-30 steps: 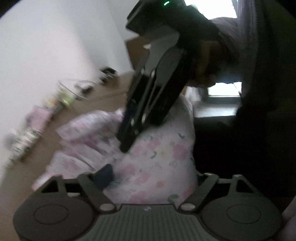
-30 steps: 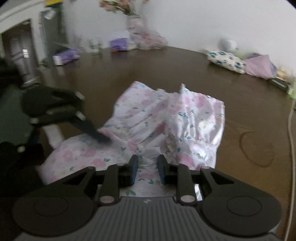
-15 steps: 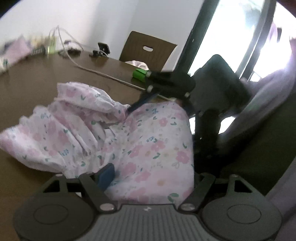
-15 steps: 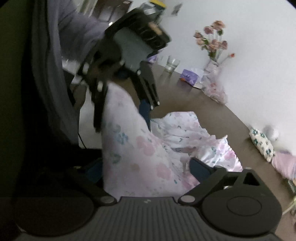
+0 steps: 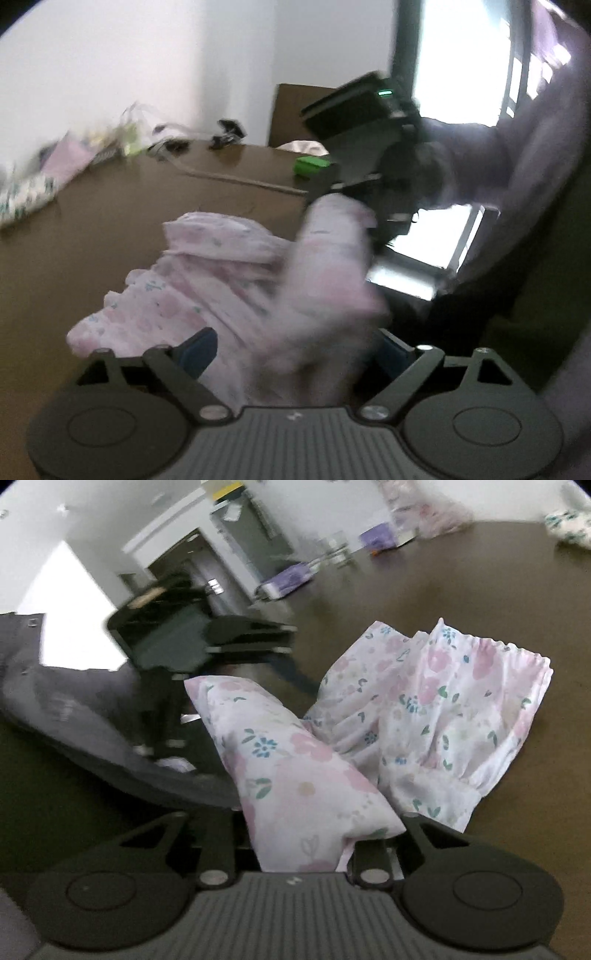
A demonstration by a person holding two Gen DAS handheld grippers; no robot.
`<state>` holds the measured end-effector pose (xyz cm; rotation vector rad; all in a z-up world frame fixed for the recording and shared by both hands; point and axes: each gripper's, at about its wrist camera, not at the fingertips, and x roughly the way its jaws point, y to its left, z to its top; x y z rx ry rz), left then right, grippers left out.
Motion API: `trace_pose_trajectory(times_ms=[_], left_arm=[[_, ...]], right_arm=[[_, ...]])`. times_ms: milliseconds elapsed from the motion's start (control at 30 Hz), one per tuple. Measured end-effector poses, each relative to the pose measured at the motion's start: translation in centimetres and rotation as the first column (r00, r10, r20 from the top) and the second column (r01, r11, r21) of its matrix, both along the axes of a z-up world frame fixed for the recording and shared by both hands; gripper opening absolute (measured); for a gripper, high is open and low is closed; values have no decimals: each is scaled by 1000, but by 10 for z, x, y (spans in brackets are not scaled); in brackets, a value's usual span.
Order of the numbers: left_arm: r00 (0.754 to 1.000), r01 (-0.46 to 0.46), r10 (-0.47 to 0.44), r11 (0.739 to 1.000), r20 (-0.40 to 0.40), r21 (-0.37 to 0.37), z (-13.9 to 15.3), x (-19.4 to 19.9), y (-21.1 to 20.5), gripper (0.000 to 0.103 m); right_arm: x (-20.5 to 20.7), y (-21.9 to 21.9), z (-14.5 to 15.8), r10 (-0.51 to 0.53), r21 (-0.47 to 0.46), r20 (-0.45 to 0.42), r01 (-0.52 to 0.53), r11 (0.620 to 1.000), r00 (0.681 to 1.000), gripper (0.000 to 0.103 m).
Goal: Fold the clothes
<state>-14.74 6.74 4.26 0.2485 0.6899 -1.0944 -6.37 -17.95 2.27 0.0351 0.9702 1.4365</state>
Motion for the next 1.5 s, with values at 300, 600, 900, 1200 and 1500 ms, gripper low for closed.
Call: trace_pose_trajectory(times_ms=[300,600,900,1200,1500], left_arm=[[858,-185,34,951,-512,-247,-40,65,37,21],[762,-445,138,822,-633,-356,-30,89,63,70],[758,-635,539,738,-367,-228,-16,86,46,90],[738,-662,558,707,-379,-247,-14,109,20,83],[772,-604,485,762,-411,-234,-12,86,20,45]], right_arm=[[-17,-25,17,-184,98,193,167,981,964,90],[4,-40,-4,-416,226,-84,424,877,906,16],[-9,-28,22,-630,250,266,579,776,729,86],[24,-27,1,-704,119,216,697,707,677,72],[35,-49,-32,-686,-24,-314,717,697,656,20]])
